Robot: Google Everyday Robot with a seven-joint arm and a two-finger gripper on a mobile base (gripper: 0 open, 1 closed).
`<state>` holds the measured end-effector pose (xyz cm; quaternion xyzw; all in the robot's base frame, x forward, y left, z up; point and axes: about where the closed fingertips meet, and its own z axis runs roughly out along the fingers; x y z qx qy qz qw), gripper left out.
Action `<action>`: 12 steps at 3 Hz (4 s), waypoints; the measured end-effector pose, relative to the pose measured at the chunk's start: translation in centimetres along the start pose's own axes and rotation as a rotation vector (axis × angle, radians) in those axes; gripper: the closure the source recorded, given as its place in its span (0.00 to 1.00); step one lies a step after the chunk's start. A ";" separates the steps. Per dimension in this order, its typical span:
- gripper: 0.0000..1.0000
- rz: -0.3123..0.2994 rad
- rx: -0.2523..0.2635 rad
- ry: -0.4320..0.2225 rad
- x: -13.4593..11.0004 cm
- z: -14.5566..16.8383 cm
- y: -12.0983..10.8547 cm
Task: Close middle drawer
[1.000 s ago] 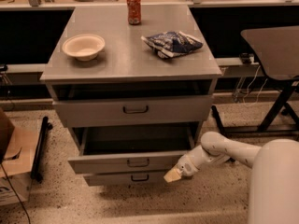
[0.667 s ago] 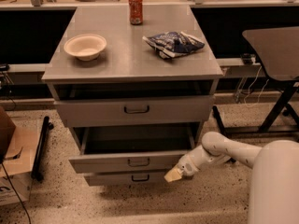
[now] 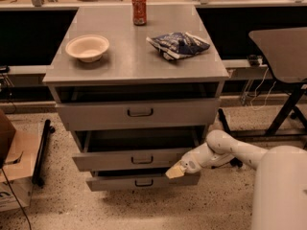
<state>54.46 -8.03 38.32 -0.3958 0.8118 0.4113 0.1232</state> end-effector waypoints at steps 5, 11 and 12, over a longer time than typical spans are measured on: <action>1.00 -0.105 0.024 -0.142 -2.6 -0.8 -3.3; 0.00 -0.159 0.035 -0.225 -4.9 -1.5 -5.4; 0.00 -0.159 0.035 -0.225 -4.9 -1.5 -5.4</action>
Offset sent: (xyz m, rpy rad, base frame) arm 0.0849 -0.0102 -0.0055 0.1833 -0.2938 -0.0488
